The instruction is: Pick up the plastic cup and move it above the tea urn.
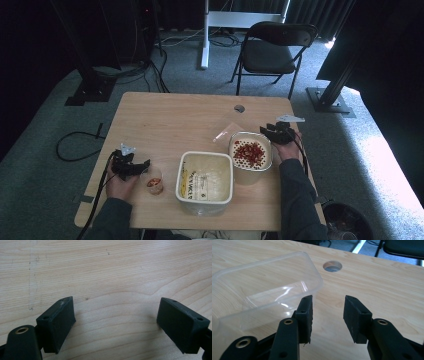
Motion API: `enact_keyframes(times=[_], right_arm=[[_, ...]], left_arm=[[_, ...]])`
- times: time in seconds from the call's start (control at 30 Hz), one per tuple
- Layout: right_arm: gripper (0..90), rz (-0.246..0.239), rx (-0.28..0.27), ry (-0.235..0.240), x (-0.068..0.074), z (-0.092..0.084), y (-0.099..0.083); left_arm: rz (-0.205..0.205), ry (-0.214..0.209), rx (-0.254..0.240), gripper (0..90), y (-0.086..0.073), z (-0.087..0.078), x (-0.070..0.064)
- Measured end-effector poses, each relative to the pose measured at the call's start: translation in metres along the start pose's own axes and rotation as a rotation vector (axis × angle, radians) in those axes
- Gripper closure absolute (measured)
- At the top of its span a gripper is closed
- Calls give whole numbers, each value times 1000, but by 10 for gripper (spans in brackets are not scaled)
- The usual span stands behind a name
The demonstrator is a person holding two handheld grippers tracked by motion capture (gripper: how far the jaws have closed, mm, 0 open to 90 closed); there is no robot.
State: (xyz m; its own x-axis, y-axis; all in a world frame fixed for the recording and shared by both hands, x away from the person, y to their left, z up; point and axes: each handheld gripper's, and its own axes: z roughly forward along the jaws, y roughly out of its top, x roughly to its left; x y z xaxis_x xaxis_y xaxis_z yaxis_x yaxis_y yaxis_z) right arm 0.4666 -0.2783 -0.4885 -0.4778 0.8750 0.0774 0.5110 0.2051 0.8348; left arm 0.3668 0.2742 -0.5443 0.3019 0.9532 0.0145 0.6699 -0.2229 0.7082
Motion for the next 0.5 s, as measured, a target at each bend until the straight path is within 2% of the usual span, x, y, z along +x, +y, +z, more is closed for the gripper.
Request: enact_keyframes(times=[0.1,0.17,0.23,0.43,0.5], right_arm=[[591,1,3,13,-4,7,6],[600,26,-20,30,-8,11,8],[601,53,-17,41,-12,16,10],[584,58,-1,66,-13,29,20],[579,58,12,81,-13,39,27]], left_arm=[[0,0,0,154,0,0,0],[0,0,0,154,0,0,0],[0,0,0,154,0,0,0],[0,0,0,154,0,0,0],[0,0,0,154,0,0,0]])
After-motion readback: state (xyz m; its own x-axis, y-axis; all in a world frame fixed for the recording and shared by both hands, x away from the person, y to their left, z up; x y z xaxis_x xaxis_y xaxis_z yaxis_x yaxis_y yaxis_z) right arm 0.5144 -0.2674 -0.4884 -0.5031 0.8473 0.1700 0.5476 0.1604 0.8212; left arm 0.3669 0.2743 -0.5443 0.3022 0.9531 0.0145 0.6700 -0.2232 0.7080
